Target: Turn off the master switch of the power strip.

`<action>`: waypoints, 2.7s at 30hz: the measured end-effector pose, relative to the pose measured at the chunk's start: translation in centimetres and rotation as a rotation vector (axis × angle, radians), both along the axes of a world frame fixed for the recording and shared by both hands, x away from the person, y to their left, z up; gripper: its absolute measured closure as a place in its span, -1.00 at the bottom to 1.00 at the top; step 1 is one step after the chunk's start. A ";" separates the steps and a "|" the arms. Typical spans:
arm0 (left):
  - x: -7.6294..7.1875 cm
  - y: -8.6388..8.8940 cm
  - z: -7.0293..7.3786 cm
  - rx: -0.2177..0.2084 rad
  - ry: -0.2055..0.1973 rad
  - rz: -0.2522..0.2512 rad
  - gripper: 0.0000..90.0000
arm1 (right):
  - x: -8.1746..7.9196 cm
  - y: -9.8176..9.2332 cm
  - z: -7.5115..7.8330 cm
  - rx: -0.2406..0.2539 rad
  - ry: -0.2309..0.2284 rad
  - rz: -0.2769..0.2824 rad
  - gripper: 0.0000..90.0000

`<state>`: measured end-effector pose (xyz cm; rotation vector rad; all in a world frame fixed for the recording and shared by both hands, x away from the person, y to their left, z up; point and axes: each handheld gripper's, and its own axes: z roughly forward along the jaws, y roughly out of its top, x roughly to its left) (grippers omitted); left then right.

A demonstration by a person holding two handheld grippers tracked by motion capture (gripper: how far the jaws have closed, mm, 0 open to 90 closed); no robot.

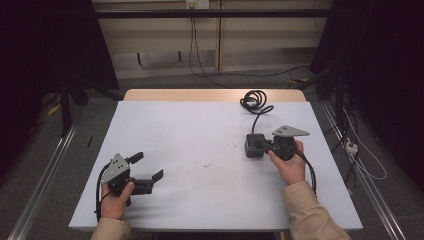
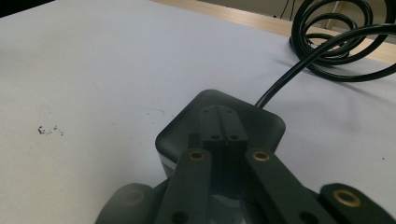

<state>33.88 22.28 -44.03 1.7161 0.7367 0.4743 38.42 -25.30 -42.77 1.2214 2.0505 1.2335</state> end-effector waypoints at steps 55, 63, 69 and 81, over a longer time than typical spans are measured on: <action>0.0 0.2 0.1 -0.011 -0.005 0.012 -0.94 | -0.2 0.0 0.6 0.018 -0.016 0.000 1.00; 0.0 0.1 0.1 -0.015 -0.005 0.013 -0.94 | -0.3 -0.1 0.8 0.065 -0.005 -0.003 0.74; 0.1 0.1 0.1 -0.020 -0.006 0.013 -0.94 | -0.4 -0.1 0.9 0.081 0.002 -0.011 0.30; 0.3 -0.1 0.1 -0.027 0.002 0.010 -0.94 | -0.7 -0.2 1.2 0.083 -0.008 -0.022 -0.18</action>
